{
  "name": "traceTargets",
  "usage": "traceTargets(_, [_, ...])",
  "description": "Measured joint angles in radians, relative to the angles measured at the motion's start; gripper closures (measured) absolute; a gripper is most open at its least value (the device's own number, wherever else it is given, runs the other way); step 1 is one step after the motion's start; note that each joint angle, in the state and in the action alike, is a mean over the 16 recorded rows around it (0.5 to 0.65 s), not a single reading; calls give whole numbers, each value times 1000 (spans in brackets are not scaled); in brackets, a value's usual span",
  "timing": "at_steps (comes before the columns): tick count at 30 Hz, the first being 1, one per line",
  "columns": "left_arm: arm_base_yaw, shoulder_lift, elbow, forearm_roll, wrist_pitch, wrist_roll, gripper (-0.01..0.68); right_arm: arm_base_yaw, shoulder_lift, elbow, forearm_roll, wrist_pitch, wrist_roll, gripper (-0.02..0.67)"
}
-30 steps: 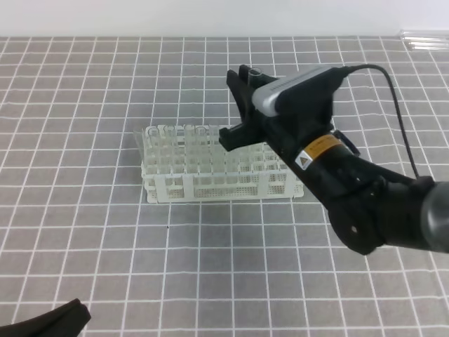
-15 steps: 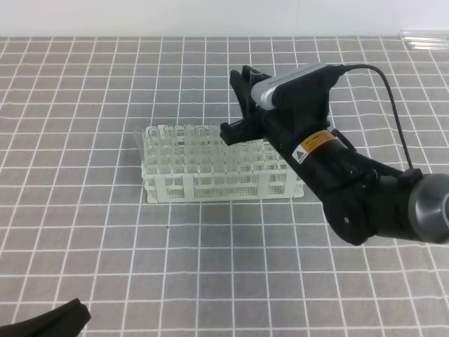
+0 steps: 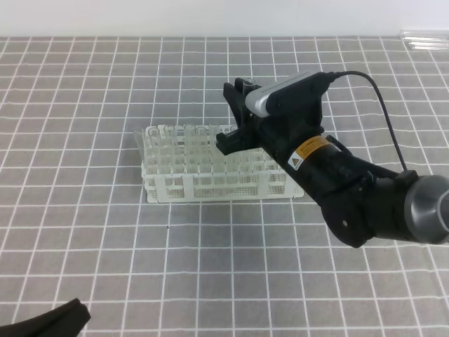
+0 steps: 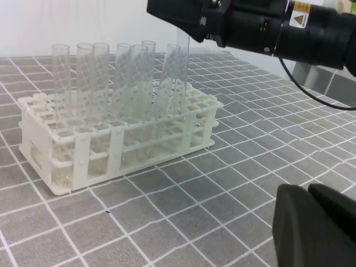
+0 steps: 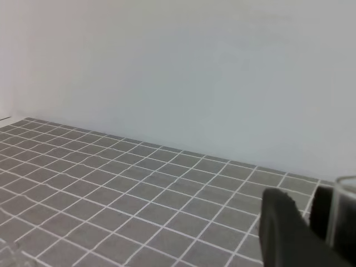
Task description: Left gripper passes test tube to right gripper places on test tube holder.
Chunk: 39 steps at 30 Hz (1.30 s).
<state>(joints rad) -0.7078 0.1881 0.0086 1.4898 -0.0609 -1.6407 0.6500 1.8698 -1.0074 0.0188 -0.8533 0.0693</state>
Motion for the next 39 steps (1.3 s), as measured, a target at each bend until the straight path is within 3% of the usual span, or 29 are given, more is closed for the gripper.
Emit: traceTargets(39, [0,0,-2,0,4,0,673,-13,67,-21,-5,-66,-2,566])
